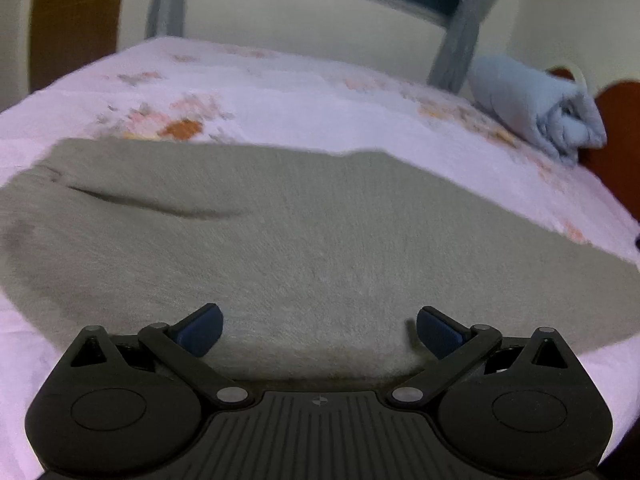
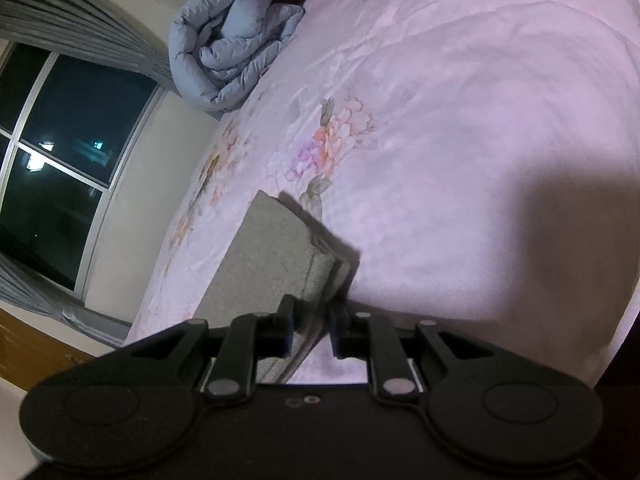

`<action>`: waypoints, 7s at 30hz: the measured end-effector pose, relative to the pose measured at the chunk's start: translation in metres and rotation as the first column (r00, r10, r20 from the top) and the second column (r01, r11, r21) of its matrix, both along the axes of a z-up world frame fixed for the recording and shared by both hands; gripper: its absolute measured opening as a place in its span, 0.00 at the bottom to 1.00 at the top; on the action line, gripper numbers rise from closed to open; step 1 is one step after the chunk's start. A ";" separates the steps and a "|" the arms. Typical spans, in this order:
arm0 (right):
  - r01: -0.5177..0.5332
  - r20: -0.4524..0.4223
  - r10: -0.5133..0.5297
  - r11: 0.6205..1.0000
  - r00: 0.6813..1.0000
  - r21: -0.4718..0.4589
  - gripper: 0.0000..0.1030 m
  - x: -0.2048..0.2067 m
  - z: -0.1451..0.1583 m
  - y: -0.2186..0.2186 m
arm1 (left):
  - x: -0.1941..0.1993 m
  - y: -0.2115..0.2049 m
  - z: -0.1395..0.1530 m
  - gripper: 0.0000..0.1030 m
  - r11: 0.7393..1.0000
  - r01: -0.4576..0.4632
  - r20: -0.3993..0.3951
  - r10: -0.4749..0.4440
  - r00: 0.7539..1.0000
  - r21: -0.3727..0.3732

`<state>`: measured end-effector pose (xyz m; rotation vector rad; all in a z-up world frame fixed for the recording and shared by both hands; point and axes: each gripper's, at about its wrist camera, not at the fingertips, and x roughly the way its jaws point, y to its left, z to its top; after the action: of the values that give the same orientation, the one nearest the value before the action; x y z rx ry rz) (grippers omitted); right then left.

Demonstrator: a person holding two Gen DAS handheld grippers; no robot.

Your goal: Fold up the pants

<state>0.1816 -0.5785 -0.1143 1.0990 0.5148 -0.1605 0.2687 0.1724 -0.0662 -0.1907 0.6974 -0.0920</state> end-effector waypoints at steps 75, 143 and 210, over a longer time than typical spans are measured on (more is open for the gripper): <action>-0.799 -0.365 0.862 0.074 0.353 -0.597 0.00 0.307 0.081 0.503 | 0.009 0.165 -0.023 0.47 0.862 -0.488 0.024 0.495 0.868 -0.139; -0.296 -0.080 0.305 0.776 0.949 -0.557 0.87 0.088 0.093 0.136 | -0.003 -0.040 0.007 1.00 0.984 -0.161 0.038 0.158 0.987 0.071; -0.051 0.070 0.043 0.992 0.997 0.113 0.17 -0.003 -0.002 0.000 | -0.010 -0.344 -0.012 1.00 0.965 0.101 -0.025 -0.098 0.995 0.241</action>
<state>0.1784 -0.5784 -0.1158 1.1989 0.4936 -0.0527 0.2584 -0.1717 -0.0781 0.0782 0.7252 -0.1012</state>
